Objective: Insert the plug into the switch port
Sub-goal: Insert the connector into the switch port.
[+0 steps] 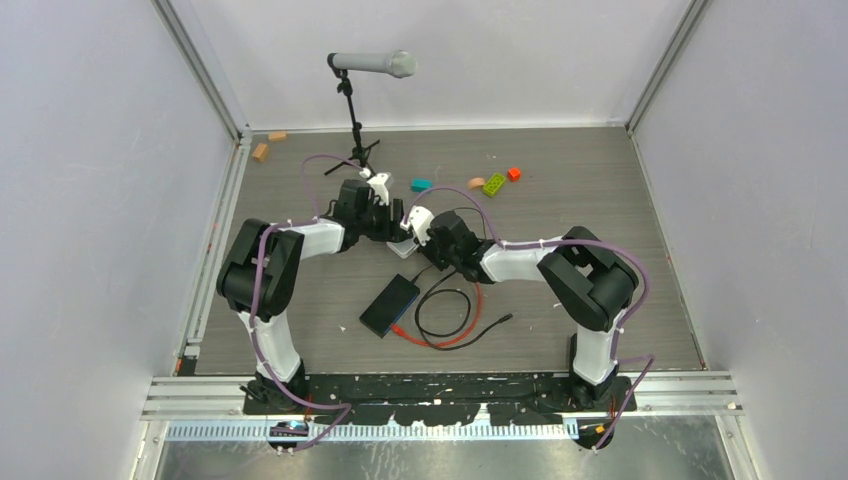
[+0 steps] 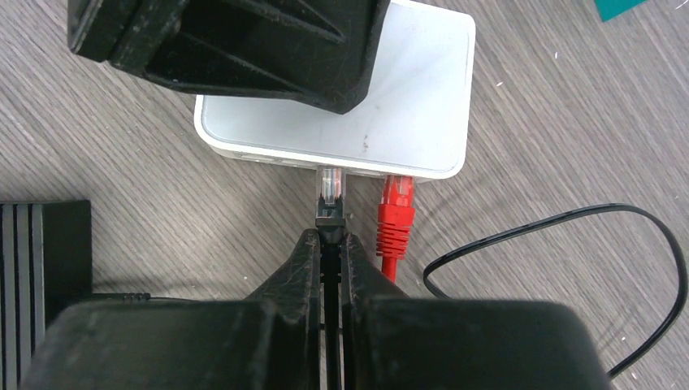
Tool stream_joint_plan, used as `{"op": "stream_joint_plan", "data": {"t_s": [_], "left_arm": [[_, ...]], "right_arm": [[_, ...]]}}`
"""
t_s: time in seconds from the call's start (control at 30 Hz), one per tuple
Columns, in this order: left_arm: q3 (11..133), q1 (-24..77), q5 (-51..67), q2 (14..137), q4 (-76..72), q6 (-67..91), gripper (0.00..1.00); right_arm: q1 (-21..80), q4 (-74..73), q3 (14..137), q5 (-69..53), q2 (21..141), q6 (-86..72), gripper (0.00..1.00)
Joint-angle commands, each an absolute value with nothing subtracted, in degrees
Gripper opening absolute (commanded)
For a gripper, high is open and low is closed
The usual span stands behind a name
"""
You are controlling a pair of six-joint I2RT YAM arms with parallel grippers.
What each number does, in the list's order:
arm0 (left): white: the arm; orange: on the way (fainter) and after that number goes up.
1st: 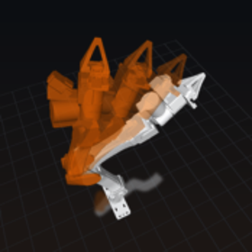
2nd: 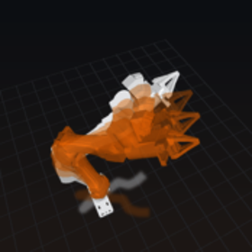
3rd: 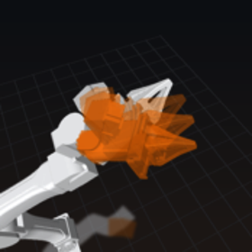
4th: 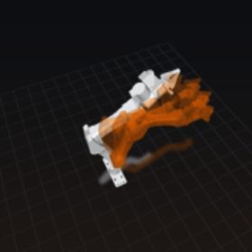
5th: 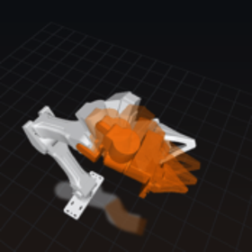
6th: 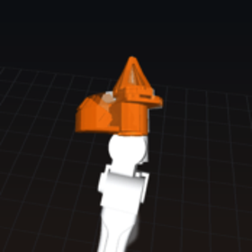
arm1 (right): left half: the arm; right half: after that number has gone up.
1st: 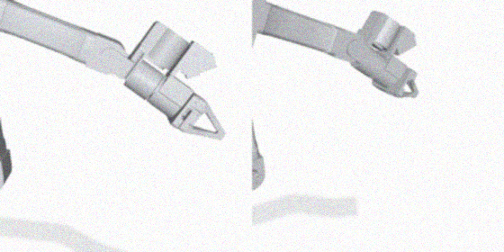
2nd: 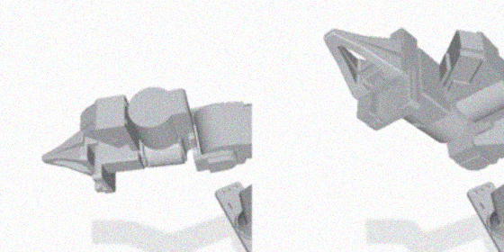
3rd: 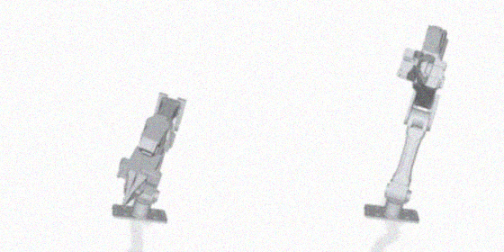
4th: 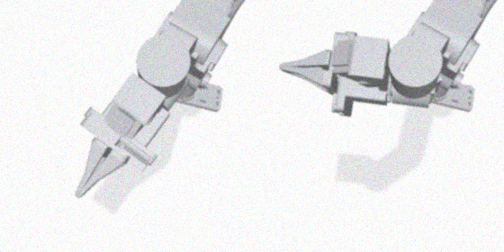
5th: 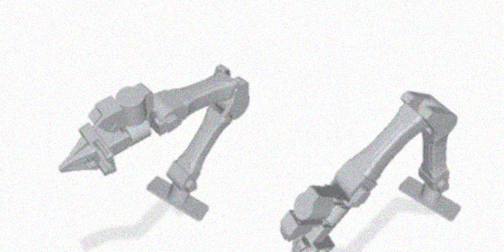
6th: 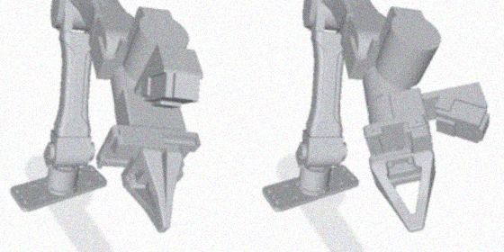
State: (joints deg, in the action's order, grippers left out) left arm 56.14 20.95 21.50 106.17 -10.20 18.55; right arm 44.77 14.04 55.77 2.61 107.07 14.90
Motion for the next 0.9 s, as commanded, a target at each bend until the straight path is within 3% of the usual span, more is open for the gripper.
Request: {"op": "stream_joint_plan", "data": {"t_s": [0.0,0.27,0.87], "left_arm": [[57.43,21.62,24.41,106.96,-9.33,18.10,0.60],[57.77,21.62,25.72,107.40,-9.36,18.11,0.60],[59.83,22.83,30.52,109.57,-7.82,16.82,0.59]], "right_arm": [[44.62,23.56,56.02,4.10,104.62,16.30,0.01],[44.65,30.16,54.38,1.70,106.39,17.02,0.00],[44.65,30.45,60.91,-0.22,110.54,19.73,0.00]]}}
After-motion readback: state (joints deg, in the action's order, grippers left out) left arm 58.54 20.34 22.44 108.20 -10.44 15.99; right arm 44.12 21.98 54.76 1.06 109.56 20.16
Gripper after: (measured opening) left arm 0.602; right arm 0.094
